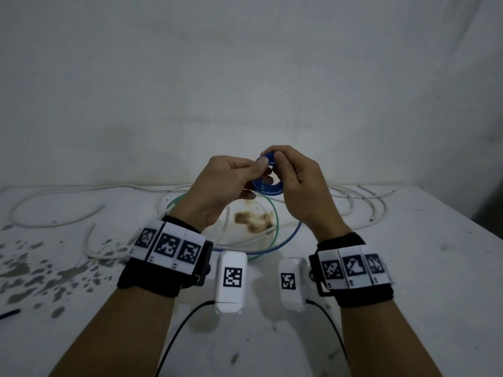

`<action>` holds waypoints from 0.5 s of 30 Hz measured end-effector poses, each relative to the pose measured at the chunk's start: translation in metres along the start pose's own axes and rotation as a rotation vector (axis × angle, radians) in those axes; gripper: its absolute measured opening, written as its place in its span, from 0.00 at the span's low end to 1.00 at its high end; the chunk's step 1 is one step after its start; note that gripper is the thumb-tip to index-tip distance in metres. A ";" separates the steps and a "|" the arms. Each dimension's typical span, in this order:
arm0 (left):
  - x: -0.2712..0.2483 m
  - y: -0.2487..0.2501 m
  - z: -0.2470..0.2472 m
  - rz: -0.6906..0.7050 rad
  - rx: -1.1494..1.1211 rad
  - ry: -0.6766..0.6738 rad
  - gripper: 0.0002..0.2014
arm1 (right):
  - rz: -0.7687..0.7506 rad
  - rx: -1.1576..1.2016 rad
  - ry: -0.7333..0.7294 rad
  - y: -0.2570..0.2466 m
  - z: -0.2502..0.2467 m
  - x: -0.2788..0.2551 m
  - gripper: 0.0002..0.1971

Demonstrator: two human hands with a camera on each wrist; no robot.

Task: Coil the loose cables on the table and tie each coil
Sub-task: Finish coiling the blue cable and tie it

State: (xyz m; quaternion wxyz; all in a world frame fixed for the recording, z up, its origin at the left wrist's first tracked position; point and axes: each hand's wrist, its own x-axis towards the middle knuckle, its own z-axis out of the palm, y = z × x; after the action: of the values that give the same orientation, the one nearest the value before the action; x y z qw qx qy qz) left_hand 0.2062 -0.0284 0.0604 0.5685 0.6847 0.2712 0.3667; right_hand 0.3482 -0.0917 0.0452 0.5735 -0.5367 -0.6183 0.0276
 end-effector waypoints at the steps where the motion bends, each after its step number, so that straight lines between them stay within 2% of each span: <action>1: 0.000 0.001 0.001 0.008 0.041 0.001 0.11 | 0.005 -0.023 -0.030 0.000 -0.005 0.001 0.12; 3: 0.000 0.002 0.004 0.013 0.005 0.033 0.09 | 0.025 0.013 -0.035 -0.003 -0.009 0.002 0.12; 7: 0.000 0.006 0.012 -0.030 -0.312 0.095 0.09 | 0.009 0.243 0.237 -0.016 0.012 0.000 0.12; 9: 0.000 0.006 0.011 -0.033 -0.391 0.093 0.09 | 0.000 0.293 0.322 -0.022 0.026 -0.003 0.12; 12: -0.001 0.006 0.003 -0.030 -0.366 0.061 0.11 | -0.015 0.269 0.294 -0.024 0.028 -0.003 0.12; 15: -0.003 0.007 -0.003 -0.033 -0.207 -0.026 0.10 | -0.011 0.232 0.155 -0.018 0.011 0.000 0.11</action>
State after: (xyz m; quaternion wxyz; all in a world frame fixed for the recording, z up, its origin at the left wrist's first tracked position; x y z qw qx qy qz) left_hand 0.2011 -0.0305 0.0665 0.6455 0.6226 0.2357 0.3745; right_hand 0.3291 -0.0927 0.0535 0.6777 -0.4642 -0.5677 0.0543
